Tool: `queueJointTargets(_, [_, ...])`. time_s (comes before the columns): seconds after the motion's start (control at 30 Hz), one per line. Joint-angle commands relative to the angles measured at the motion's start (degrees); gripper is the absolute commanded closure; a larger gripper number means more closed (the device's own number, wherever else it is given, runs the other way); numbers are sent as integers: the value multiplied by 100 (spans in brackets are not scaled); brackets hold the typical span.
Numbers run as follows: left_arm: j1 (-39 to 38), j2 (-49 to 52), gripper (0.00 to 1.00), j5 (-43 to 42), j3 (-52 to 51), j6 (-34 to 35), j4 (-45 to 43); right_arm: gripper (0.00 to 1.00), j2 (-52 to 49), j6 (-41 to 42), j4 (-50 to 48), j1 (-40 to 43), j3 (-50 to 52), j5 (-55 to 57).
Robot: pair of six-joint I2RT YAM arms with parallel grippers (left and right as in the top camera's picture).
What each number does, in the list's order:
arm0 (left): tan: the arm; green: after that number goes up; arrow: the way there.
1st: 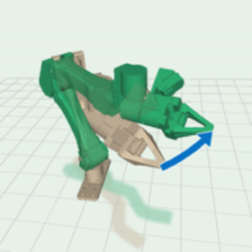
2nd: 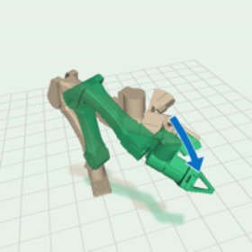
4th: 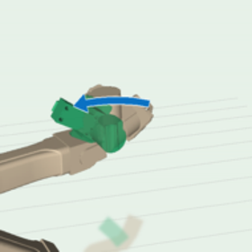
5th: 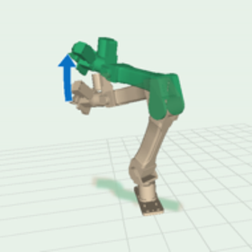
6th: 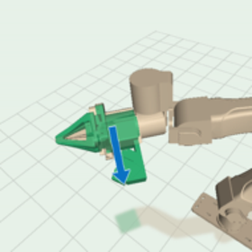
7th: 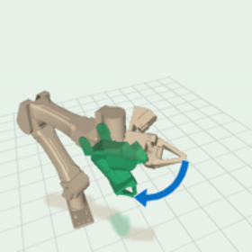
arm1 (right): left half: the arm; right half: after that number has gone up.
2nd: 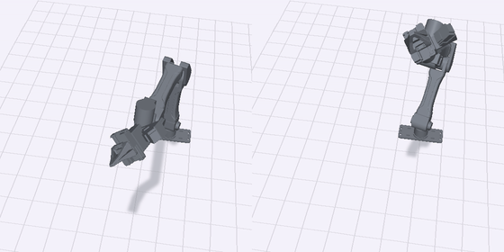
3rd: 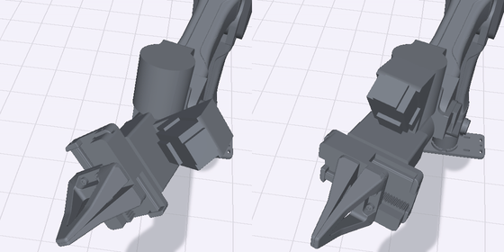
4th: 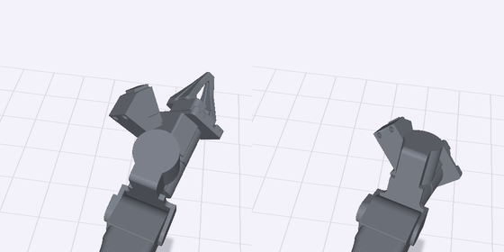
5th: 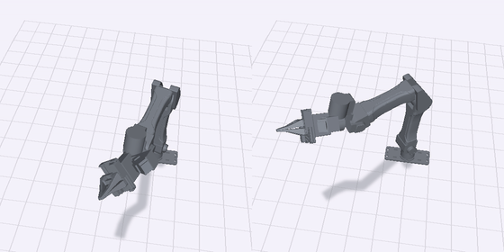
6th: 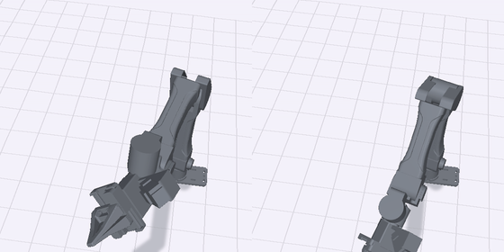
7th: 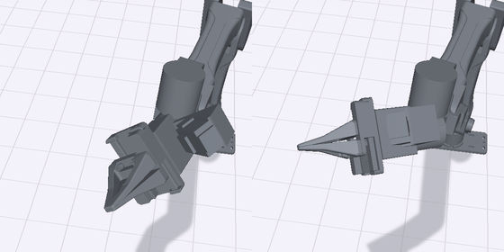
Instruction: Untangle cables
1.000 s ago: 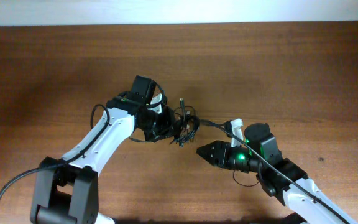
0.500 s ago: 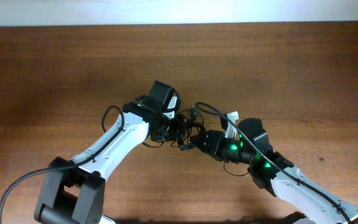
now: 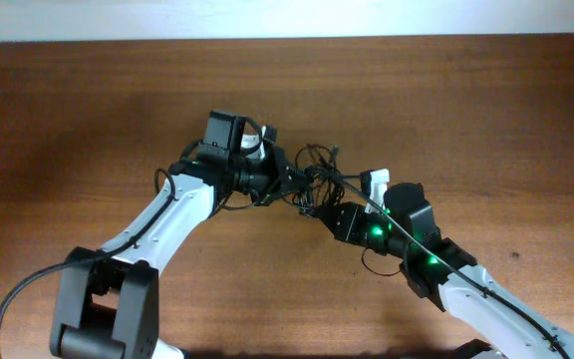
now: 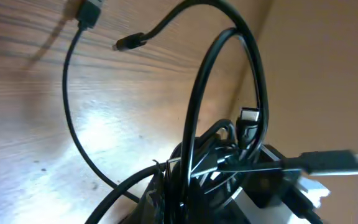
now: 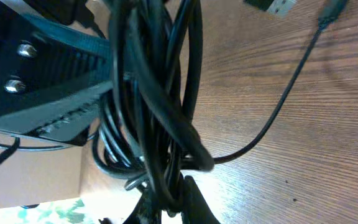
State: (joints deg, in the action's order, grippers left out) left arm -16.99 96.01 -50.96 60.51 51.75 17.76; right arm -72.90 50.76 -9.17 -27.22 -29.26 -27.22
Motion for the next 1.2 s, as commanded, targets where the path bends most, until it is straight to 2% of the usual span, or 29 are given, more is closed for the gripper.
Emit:
queueJointTargets(0.0, [-39, -175, 97, -1663, 219, 431, -214, 96, -210, -256, 540, -131, 223, 402])
queueJointTargets(0.07, [-39, -175, 95, -1899, 219, 260, -234, 96, -210, -256, 774, -127, 223, 785])
queueJointTargets(0.17, [-42, -175, 94, -2339, 216, -1364, -225, 96, -210, -258, 796, -127, 223, 922])
queueJointTargets(0.2, [-42, -175, 94, -2481, 216, -2837, -164, 96, -210, -258, 793, -122, 223, 1040])
queueJointTargets(0.23, [-42, -175, 88, -2411, 216, -4009, 136, 96, -210, -260, 793, -120, 223, 1034])
queueJointTargets(0.27, [-42, -175, 83, -1672, 216, -4854, 662, 96, -210, -417, 791, -122, 223, 933])
queueJointTargets(0.33, [-46, -175, 100, 1585, 216, -5003, 1674, 96, -210, -699, 796, -122, 223, 516])
queueJointTargets(0.37, [-46, -175, 100, 2479, 216, -5003, 1930, 96, -210, -706, 793, -127, 223, 339])
queueJointTargets(0.4, [-46, -175, 100, 2990, 216, -4988, 2009, 96, -210, -706, 796, -127, 223, 149])
queueJointTargets(0.43, [-46, -175, 100, 3132, 216, -4977, 2002, 96, -210, -704, 855, -127, 223, 59])
queueJointTargets(0.47, [-46, -175, 91, 3130, 216, -4953, 1980, 96, -210, -704, 925, -127, 223, 63])
queueJointTargets(0.5, [-46, -175, 32, 3130, 216, -4568, 1886, 87, -210, -704, 1014, -127, 223, 66])
queueJointTargets(0.53, [-46, -175, 23, 3128, 216, -4387, 1821, 71, -210, -704, 1036, -127, 223, 66])
queueJointTargets(0.57, [-46, -175, 5, 3132, 216, -4360, 1788, 54, -210, -704, 1051, -127, 223, 66])
queueJointTargets(0.6, [-46, -173, 1, 3130, 216, -4360, 1786, 40, -210, -704, 1123, -127, 223, 66])
queueJointTargets(0.63, [-46, -175, 1, 3128, 216, -4317, 1755, 32, -210, -704, 1283, -125, 223, 90])
queueJointTargets(0.67, [-46, -173, 1, 3130, 216, -4074, 1740, 29, -210, -706, 1370, -125, 223, 87])
queueJointTargets(0.7, [-46, -173, 1, 3128, 216, -3397, 1681, 27, -199, -706, 1460, -127, 201, 79])
queueJointTargets(0.77, [-48, -173, 1, 3123, 216, -2540, 1679, 23, -90, -887, 1853, -109, -31, 79])
queueJointTargets(0.8, [-101, -175, 1, 2863, 216, -2498, 1681, 13, 109, -1327, 2900, 83, -542, 439])
queueJointTargets(0.87, [-348, -173, 1, 2308, 216, -2345, 1685, 12, 387, -1609, 4929, 595, -1709, 1731])
queueJointTargets(0.9, [-531, -173, 1, 2243, 216, -1910, 1714, 11, 459, -1606, 5606, 824, -2188, 2166])
queueJointTargets(0.93, [-994, -166, 1, 2262, 216, -678, 1762, 1, 544, -1604, 6634, 1373, -3134, 2540])
queueJointTargets(0.97, [-1451, -140, 1, 2487, 214, 503, 1770, 1, 553, -1604, 6920, 1670, -3473, 2533])
queueJointTargets(1.07, [-2507, 35, 1, 4218, 210, 3471, 1878, 1, 542, -1606, 7462, 2094, -3696, 2557])
queueJointTargets(1.1, [-2765, 179, 1, 4540, 210, 4301, 1878, 2, 542, -1606, 7508, 2094, -3696, 2581])
queueJointTargets(1.17, [-2933, 431, 2, 4651, 210, 4892, 1878, 1, 540, -1609, 7549, 2094, -3692, 2645])
